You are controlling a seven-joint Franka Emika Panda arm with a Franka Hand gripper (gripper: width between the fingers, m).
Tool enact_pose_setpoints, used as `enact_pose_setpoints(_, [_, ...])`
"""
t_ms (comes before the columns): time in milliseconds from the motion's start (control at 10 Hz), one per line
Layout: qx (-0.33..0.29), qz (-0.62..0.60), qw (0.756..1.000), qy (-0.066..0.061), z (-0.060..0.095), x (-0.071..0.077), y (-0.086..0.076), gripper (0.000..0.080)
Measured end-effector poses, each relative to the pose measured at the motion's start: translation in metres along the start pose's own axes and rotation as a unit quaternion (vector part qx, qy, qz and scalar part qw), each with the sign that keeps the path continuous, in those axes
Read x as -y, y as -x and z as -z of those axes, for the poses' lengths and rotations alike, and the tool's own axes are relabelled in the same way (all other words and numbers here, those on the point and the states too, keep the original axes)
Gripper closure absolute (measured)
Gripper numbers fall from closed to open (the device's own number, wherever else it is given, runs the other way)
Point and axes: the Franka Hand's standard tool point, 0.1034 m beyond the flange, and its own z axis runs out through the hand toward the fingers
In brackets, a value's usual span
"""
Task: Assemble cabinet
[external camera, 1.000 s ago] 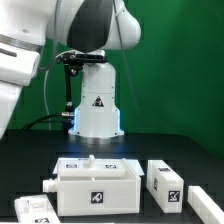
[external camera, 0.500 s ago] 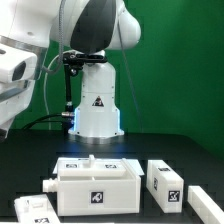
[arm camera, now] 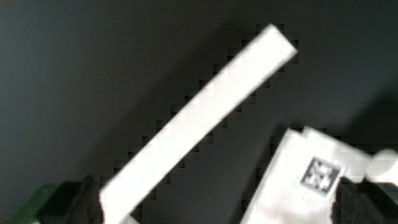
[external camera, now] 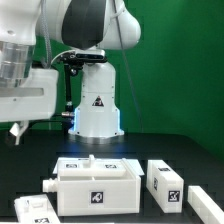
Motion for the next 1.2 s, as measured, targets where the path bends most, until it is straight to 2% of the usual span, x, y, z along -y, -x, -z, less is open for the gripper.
enact_pose_setpoints(400, [-0.002, -0.111, 0.994, -0.011, -0.002, 0.007, -0.005, 0.0151])
enact_pose_setpoints(600, [-0.009, -0.187, 0.982, -0.019, -0.002, 0.009, -0.007, 0.0151])
enact_pose_setpoints(700, [-0.017, -0.256, 0.966, -0.034, -0.004, 0.007, -0.005, 0.0151])
enact_pose_setpoints(800, [-0.019, -0.328, 0.943, -0.055, -0.01, 0.009, 0.0, 0.0151])
enact_pose_setpoints(1000, [-0.017, -0.467, 0.879, -0.091, -0.015, 0.016, 0.002, 0.0151])
enact_pose_setpoints(1100, [-0.023, -0.509, 0.855, -0.099, -0.016, 0.018, -0.002, 0.0151])
enact_pose_setpoints(1200, [-0.024, -0.529, 0.842, -0.1, -0.016, 0.023, -0.007, 0.0151])
